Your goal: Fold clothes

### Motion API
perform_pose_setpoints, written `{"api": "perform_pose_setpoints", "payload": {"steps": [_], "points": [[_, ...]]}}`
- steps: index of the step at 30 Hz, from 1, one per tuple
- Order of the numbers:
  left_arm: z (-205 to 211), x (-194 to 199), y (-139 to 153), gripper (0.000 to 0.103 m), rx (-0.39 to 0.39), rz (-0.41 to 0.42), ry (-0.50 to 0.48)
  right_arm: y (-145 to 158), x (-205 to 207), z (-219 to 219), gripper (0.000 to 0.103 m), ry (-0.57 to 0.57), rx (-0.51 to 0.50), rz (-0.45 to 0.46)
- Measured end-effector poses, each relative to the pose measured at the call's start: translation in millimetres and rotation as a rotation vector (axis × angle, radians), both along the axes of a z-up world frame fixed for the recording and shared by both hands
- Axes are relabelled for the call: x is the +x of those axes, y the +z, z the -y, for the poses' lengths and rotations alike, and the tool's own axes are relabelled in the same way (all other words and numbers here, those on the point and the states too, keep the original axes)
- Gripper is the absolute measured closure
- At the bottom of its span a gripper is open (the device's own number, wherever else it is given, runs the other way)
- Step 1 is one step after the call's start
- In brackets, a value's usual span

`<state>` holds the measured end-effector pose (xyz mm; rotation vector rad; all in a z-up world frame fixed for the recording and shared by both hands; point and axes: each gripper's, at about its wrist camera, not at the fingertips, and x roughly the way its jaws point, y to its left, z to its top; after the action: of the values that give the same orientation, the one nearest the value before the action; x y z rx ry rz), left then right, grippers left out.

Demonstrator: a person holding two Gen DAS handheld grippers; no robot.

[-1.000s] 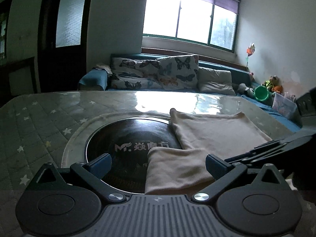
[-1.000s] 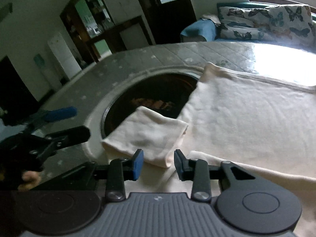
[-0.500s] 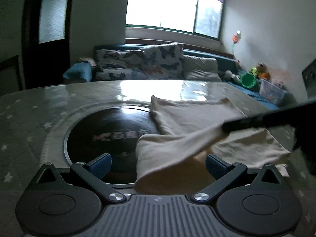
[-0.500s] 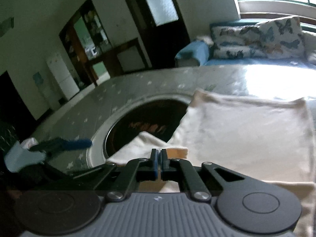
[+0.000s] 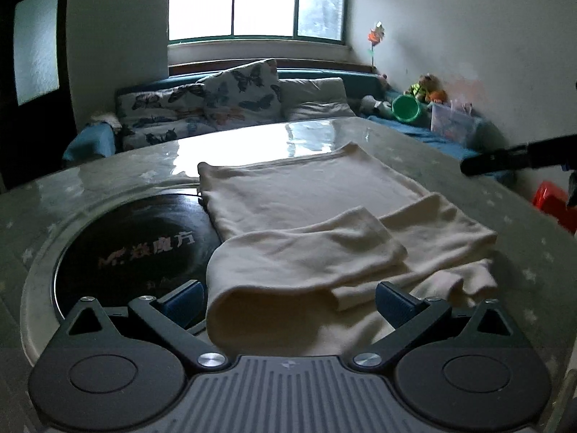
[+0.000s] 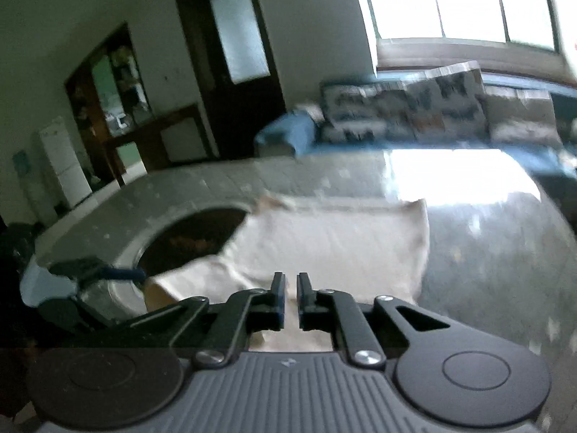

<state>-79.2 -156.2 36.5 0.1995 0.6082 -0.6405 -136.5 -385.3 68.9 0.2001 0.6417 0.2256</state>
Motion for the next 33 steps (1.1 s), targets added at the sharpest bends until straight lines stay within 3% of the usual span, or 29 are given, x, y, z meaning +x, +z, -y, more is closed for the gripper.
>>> {"api": "perform_pose_setpoints", "payload": {"steps": [2, 5, 6, 11, 13, 14, 15, 16, 27, 30, 33], "points": [[0.9, -0.8, -0.7, 0.000, 0.008, 0.008, 0.000, -10.7, 3.2, 4.3, 0.093, -0.003, 0.037, -0.037], [-1.6, 0.2, -0.2, 0.000, 0.008, 0.002, 0.009, -27.3, 16.8, -0.5, 0.070, 0.017, 0.098, -0.078], [-3.5, 0.2, 0.9, 0.000, 0.009, 0.003, 0.013, -32.3, 21.8, -5.4, 0.067, 0.030, 0.098, -0.085], [-9.1, 0.6, -0.5, 0.000, 0.023, -0.001, 0.029, -56.6, 44.8, -27.3, 0.066, 0.047, 0.095, -0.129], [-10.8, 2.0, -1.9, 0.000, 0.023, -0.007, 0.037, -63.7, 51.4, -31.6, 0.068, 0.040, 0.094, -0.149], [-11.6, 2.7, -2.7, 0.000, 0.023, -0.011, 0.041, -65.2, 52.2, -33.3, 0.079, 0.045, 0.098, -0.152], [-12.2, 3.4, -3.4, 0.000, 0.023, -0.014, 0.045, -66.8, 53.0, -35.1, 0.096, 0.049, 0.101, -0.155], [-12.2, 3.6, -4.3, 0.000, 0.025, -0.015, 0.045, -65.4, 52.1, -36.8, 0.100, 0.055, 0.101, -0.146], [-5.0, 6.9, -11.8, 0.000, 0.036, -0.026, 0.028, 15.3, -3.8, -22.3, 0.101, 0.028, -0.040, 0.128], [-2.3, 4.4, -12.4, 0.001, 0.039, -0.008, 0.014, 21.0, -12.8, -11.7, 0.101, -0.005, -0.088, 0.139], [-0.6, 2.5, -13.8, 0.008, 0.052, 0.009, -0.006, 5.9, -13.4, 0.0, 0.101, -0.047, -0.102, 0.076]]}}
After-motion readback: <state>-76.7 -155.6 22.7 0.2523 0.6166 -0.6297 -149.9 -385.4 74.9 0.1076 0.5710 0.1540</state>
